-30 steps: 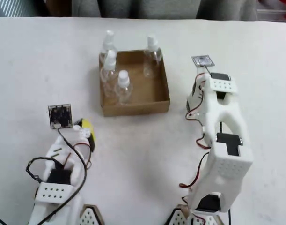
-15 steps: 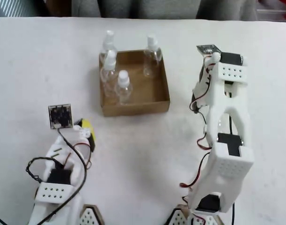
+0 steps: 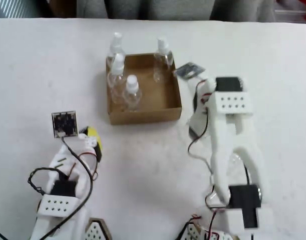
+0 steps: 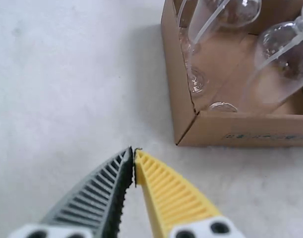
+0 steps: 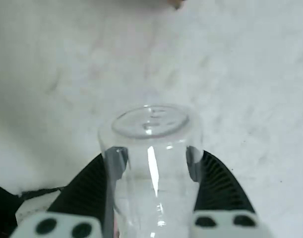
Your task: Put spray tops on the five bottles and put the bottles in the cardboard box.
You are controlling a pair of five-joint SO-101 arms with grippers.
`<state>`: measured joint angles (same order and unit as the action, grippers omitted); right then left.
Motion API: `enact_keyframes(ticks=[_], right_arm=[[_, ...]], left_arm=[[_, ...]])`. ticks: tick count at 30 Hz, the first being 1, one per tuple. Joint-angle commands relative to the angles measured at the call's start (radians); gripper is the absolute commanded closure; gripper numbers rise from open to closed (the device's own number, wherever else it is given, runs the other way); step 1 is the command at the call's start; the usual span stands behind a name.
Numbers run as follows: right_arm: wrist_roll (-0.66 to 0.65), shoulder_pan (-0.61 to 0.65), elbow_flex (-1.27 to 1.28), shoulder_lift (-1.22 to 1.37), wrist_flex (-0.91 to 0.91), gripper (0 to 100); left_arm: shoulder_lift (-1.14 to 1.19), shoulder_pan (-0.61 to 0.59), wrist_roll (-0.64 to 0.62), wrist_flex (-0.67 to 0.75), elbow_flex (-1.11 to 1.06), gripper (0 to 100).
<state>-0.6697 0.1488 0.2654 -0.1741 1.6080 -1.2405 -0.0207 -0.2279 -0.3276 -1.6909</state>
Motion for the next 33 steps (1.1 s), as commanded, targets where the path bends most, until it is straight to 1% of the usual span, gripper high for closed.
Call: enact_keyframes(ticks=[1,4,9,13,16,18,20,23,29,31,33], right_arm=[[-0.081,0.104,0.163,-0.180,-0.033,95.0],[-0.117,0.188,0.313,-0.315,-0.088,94.9],[-0.199,0.315,0.566,-0.515,-0.272,94.7],[-0.325,0.412,0.766,-0.622,-0.414,95.0],[-0.427,0.464,0.858,-0.676,-0.484,95.0],[-0.508,0.476,0.895,-0.696,-0.532,95.0],[-0.552,0.483,0.922,-0.699,-0.568,95.0],[-0.554,0.483,0.947,-0.697,-0.610,94.7],[-0.552,0.478,0.945,-0.697,-0.615,95.0],[-0.517,0.449,0.919,-0.705,-0.615,96.4],[-0.468,0.386,0.865,-0.707,-0.607,98.5]], left_arm=[[-0.013,0.010,0.011,0.026,0.006,97],[-0.013,0.008,0.011,0.026,0.006,97],[-0.013,0.008,0.011,0.023,0.006,97],[-0.013,0.007,0.011,0.020,0.006,97],[-0.013,0.005,0.011,0.018,0.006,97],[-0.013,0.005,0.011,0.018,0.006,97],[-0.013,0.005,0.011,0.018,0.006,97],[-0.013,0.005,0.011,0.018,0.006,97],[-0.013,0.005,0.011,0.020,0.006,97],[-0.013,0.005,0.011,0.021,0.005,97],[-0.013,0.005,0.011,0.021,0.005,97]])
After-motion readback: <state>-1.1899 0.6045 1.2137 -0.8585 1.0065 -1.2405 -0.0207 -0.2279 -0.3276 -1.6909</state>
